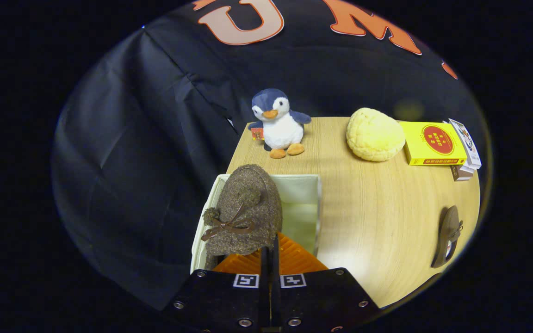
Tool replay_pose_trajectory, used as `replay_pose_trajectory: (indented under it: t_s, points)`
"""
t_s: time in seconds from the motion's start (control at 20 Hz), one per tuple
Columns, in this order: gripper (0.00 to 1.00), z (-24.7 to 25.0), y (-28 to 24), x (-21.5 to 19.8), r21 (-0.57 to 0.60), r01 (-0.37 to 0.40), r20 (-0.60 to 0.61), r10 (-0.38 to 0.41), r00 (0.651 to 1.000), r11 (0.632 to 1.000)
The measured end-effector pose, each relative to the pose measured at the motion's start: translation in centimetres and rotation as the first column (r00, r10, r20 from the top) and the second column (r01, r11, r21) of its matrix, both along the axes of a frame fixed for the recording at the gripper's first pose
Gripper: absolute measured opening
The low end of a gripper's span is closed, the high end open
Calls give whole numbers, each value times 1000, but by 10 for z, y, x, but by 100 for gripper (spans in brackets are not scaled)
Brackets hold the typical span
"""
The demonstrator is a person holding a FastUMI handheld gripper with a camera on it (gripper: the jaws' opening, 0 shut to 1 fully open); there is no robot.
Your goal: Open the storage box then place both shoes into the box .Put the left shoe in first, then the right shoe, with the right side of both shoes facing outward in a uniform manner.
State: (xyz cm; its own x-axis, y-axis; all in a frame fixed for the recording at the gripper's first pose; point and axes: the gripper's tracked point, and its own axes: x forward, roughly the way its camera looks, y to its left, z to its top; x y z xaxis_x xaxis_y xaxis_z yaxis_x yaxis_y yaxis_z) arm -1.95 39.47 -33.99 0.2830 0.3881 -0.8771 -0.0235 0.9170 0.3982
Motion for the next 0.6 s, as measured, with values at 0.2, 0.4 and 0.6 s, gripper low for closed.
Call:
replay_pose_trajectory:
  t_s: [0.2, 0.4, 0.6]
  points:
    - [3, -20, 24, -10, -34, 33, -43, -34, 998, 999]
    - [3, -42, 44, -12, -69, 66, -61, -70, 996, 995]
    - [5, -68, 61, -22, -68, 70, -96, -76, 993, 995]
